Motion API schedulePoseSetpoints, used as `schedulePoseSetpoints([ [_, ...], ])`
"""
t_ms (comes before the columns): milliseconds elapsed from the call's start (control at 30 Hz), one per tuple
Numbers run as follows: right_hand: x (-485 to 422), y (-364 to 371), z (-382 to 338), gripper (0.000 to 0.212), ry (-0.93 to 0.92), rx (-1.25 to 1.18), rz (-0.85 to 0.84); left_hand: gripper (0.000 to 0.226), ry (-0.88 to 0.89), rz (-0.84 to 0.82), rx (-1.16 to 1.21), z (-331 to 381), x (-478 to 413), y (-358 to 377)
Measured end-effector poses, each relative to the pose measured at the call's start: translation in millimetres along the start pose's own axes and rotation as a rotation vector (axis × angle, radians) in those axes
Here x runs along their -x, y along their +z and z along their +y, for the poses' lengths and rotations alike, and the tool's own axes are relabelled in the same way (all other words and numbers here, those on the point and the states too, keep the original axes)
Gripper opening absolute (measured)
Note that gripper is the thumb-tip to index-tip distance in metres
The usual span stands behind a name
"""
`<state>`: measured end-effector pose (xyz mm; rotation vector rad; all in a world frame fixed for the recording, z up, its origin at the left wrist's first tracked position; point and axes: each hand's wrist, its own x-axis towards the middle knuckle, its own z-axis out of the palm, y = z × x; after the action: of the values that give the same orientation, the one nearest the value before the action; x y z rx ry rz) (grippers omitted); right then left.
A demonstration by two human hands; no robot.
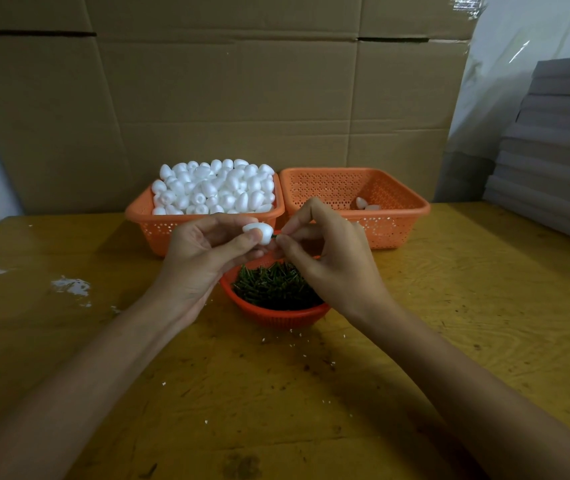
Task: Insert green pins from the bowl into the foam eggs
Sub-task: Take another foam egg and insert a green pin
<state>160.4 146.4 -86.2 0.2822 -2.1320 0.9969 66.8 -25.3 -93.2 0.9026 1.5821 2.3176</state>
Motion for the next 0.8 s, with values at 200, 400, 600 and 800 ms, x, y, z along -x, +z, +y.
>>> schedulePoseSetpoints([
  [200,-1.9,-1.9,-1.2,0.015,0.001,0.001,-0.033,0.017,-0.033,0.022,0.046,0.2,-1.3,-1.5],
  [400,-2.8,-2.6,-0.6,0.036,0.017,0.004,-0.075,0.023,-0.043,0.041,0.085,1.0,-2.1,-2.0],
  [600,-1.4,-0.2,2.9,0.026,0.044,0.037,-0.058,0.022,-0.037,0.031,0.073,2.1,-0.9,-0.5],
  [800,-0.9,1.7,1.6,0.013,0.074,0.054,-0.032,0.022,-0.030,0.018,0.025,1.8,0.9,-0.5],
])
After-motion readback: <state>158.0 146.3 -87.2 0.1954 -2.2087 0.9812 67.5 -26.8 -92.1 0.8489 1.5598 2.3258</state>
